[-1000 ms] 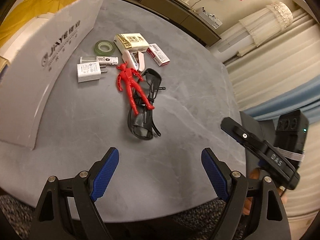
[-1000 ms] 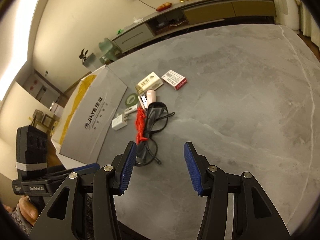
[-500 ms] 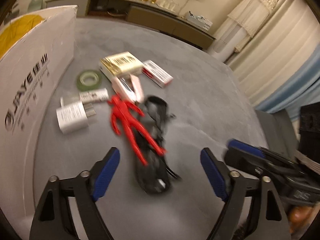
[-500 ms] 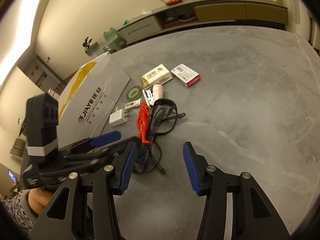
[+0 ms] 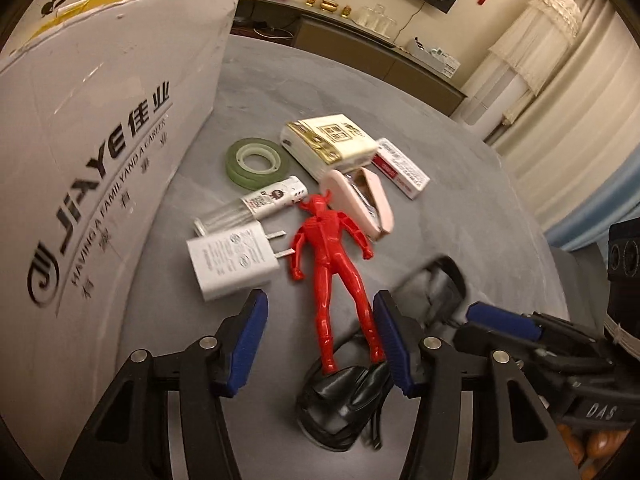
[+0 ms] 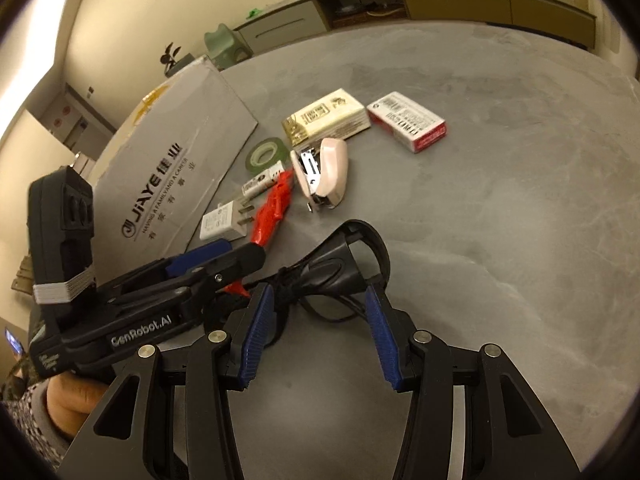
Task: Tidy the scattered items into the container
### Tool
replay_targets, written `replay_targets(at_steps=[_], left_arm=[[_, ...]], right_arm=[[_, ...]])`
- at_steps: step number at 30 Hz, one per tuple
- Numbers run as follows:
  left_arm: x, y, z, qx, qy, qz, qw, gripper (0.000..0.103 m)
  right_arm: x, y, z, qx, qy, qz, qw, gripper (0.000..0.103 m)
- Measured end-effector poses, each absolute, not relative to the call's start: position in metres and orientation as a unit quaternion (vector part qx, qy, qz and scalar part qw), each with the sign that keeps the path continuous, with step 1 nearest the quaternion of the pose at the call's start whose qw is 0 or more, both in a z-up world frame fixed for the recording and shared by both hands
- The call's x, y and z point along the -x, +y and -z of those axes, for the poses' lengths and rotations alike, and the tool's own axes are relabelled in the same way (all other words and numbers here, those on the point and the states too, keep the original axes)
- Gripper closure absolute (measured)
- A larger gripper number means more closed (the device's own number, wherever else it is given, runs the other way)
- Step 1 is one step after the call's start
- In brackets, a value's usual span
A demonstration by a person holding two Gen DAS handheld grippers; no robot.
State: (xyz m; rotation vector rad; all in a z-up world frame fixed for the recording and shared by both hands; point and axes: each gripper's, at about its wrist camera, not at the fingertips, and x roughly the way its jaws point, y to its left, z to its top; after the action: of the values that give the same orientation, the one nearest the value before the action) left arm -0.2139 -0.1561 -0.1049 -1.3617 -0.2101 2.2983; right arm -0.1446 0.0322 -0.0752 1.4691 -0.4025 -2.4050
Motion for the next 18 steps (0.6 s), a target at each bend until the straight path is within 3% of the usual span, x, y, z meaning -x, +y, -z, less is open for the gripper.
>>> replay_targets(at_steps=[5, 10, 15, 18], left_arm=[[0.213, -0.155, 0.106, 0.500, -0.074, -0.830, 0.236, 0.051], [0.209, -0.151, 0.106, 0.501, -0.068, -0.825, 0.251, 0.051], [0.204, -0.149, 0.105, 0.499, -0.073, -0.826, 0.251, 0.051], [0.198, -0.153, 0.104, 0.495, -0.083, -0.829, 0.247, 0.052]], right_arm=[[0.160, 0.024, 0.081, -0.519, -0.113, 0.837, 0.135, 0.057], [0.169, 0.042, 0.076, -0.512, -0.022, 0.858, 0.042, 0.062], [0.160, 0.058, 0.058, -0.496, -0.146, 0.850, 0.105, 0.059], [0.159, 0.037, 0.065, -0.509, -0.138, 0.841, 0.122, 0.059]])
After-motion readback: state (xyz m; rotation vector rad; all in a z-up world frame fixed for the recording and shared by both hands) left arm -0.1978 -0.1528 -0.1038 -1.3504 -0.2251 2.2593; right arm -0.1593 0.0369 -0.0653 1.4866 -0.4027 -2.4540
